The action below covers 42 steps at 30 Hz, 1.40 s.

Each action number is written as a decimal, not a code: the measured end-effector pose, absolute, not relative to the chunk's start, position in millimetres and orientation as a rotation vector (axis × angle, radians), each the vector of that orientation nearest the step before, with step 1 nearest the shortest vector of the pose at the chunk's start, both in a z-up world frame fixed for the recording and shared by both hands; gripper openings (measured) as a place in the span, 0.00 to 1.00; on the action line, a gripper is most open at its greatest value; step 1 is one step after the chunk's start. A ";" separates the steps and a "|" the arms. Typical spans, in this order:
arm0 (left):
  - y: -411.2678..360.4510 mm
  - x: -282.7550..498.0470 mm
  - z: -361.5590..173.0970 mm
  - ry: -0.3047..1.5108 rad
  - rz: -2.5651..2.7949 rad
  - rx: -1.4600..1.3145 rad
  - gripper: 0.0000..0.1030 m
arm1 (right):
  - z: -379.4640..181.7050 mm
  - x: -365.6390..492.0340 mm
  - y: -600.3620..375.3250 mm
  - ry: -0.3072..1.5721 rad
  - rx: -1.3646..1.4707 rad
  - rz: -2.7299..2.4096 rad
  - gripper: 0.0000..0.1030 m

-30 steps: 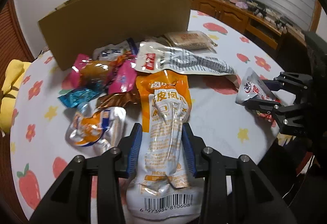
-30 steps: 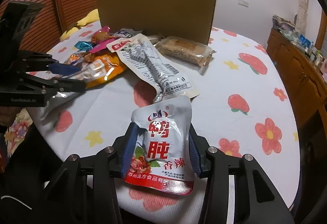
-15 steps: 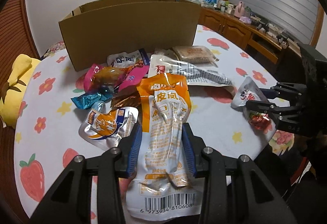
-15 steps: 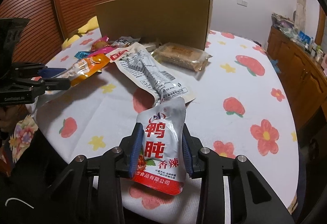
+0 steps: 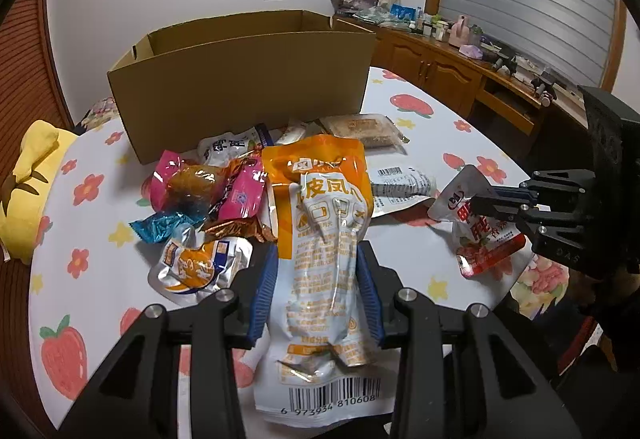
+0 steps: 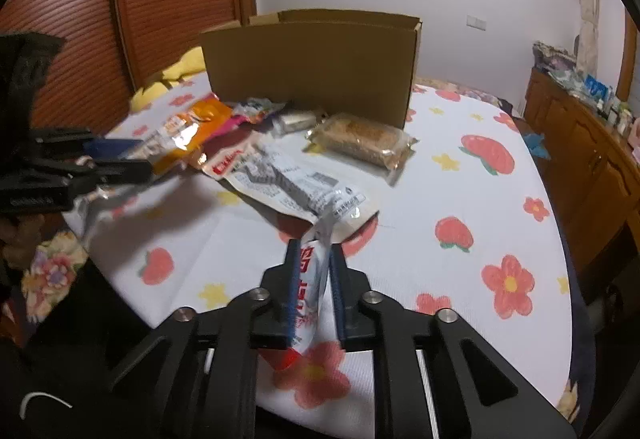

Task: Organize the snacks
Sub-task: 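Lift both packets and carry them over the cardboard box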

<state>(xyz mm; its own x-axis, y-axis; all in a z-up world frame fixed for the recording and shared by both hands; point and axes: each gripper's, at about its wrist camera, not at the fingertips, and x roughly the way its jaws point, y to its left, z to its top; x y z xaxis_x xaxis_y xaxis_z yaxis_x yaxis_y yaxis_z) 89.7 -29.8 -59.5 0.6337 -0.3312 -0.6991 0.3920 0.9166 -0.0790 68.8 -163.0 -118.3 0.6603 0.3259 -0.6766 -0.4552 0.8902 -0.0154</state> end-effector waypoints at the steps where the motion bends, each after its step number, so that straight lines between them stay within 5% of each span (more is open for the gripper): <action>1: -29.9 90.0 -59.1 0.781 -0.414 0.081 0.36 | -118.1 68.9 -161.7 0.726 -0.196 0.448 0.08; 20: -19.4 110.7 -12.1 0.676 -0.412 0.053 0.36 | -69.5 72.8 -152.4 0.625 -0.247 0.462 0.06; 42: 0.2 241.0 58.0 0.616 -0.352 0.083 0.37 | 21.1 217.5 -113.1 0.472 -0.291 0.481 0.06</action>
<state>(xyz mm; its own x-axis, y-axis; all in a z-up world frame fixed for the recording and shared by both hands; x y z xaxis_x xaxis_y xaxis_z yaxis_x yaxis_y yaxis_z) 241.0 0.2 58.0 0.7588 -0.2984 -0.5790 0.3472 0.9374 -0.0280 217.5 -113.1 21.1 0.7828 0.3734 -0.4978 -0.5047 0.8489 -0.1568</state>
